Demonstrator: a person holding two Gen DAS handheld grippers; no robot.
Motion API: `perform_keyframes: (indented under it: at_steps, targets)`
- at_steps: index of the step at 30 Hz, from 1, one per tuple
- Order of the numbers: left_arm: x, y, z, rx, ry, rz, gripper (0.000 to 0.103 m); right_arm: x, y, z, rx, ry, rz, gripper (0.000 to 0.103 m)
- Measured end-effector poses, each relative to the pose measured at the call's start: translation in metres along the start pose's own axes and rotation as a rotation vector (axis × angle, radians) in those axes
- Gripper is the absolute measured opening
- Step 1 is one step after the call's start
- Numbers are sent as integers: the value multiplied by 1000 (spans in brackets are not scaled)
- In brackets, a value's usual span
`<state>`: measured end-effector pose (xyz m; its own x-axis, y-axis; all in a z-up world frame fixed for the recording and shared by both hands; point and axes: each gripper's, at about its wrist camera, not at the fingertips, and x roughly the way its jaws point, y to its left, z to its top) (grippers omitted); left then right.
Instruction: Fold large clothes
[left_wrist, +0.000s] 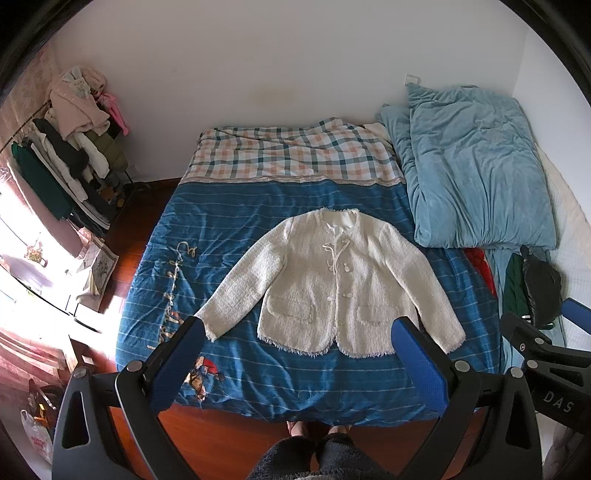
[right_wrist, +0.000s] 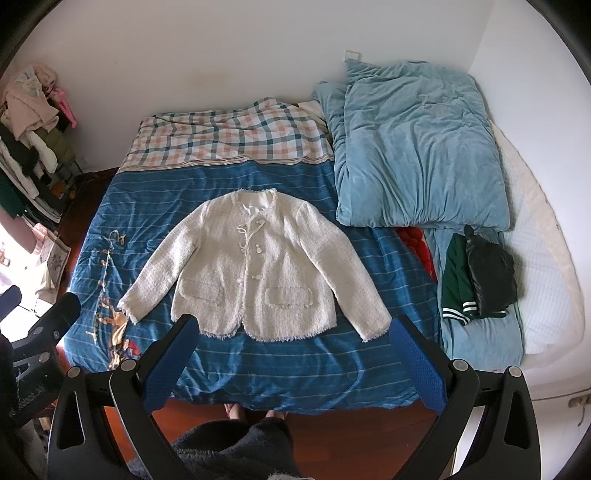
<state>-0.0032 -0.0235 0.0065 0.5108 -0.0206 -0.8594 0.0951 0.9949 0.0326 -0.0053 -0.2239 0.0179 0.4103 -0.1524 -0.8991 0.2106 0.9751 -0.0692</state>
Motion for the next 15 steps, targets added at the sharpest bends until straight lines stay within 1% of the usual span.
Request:
perform_keyframes:
  at_steps: [5,6,9,10,15]
  targets:
    - [-2,-6,1,-5,2,2,103,-1,1,-1,-1,0,1,103]
    - [4,4,0,4,2,-5,103,-2,1,-1,-1,1,2,103]
    - [1,-1,0,3,6,-6,103,-3,1,-1,0,1,1,103]
    - [1,11,-6,7,3,-14,103,-3,2,-1,-2,2,0,103]
    - [0,10,-6,6,3,-14,103,-5,2,-1,-2,1,-1,103]
